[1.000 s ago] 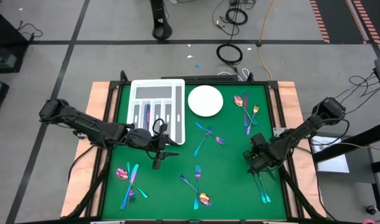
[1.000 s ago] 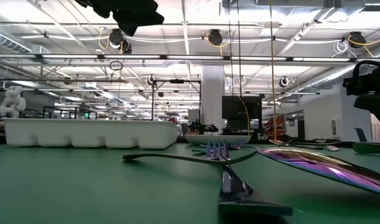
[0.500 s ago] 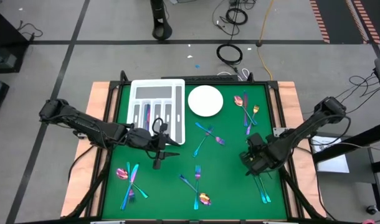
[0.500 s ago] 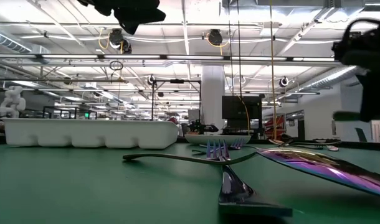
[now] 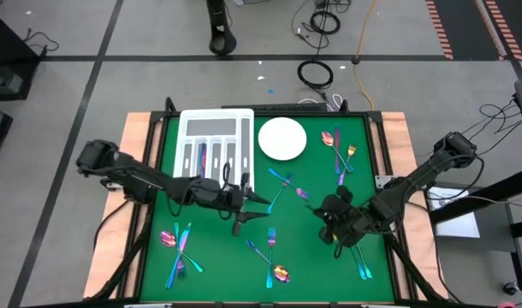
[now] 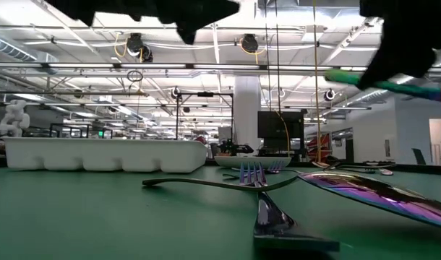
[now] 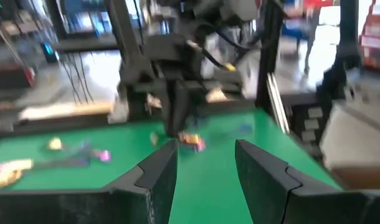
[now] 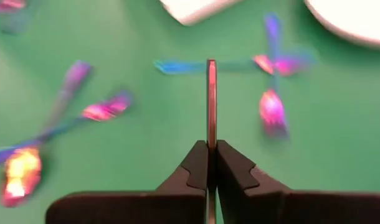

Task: Sort silverware
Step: Put the blue knife into the silverware tray

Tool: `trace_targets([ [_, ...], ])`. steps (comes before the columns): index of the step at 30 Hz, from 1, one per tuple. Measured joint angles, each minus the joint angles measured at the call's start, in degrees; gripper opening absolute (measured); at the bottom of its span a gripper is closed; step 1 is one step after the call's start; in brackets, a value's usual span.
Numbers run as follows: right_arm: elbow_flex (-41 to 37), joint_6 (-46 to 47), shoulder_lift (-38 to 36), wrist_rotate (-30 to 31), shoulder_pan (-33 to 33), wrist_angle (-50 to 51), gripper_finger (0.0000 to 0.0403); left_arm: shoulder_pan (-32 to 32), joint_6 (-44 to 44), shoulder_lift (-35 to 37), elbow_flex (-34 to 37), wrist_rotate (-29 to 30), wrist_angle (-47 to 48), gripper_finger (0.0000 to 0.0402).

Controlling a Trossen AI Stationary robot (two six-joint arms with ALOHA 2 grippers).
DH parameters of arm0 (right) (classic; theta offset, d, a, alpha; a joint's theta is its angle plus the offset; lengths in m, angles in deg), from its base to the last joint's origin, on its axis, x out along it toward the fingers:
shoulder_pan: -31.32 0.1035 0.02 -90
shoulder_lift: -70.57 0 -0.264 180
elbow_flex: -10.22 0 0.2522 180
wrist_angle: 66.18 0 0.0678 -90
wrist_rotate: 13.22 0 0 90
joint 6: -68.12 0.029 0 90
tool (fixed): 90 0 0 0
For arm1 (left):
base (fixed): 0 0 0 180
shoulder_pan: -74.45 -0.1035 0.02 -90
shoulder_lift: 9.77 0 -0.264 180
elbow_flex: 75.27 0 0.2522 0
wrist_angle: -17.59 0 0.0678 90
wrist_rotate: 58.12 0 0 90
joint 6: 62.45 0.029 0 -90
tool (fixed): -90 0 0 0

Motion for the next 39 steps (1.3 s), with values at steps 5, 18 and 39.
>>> trace_targets([
  [5, 0.0, -16.7, 0.0, 0.8, -0.1, -15.0, 0.0000, 0.0, -2.5, -6.6, 0.0, 0.0, -14.0, 0.0164],
  [18, 0.1, -34.3, 0.0, 1.6, -3.1, -30.3, 0.0000, -0.4, -8.5, -15.4, -2.3, 0.1, -23.0, 0.0164],
  [39, 0.1, -21.6, 0.0, -6.7, -12.5, -30.3, 0.0000, 11.6, 62.8, -17.5, -25.1, 32.0, 23.8, 0.0164],
])
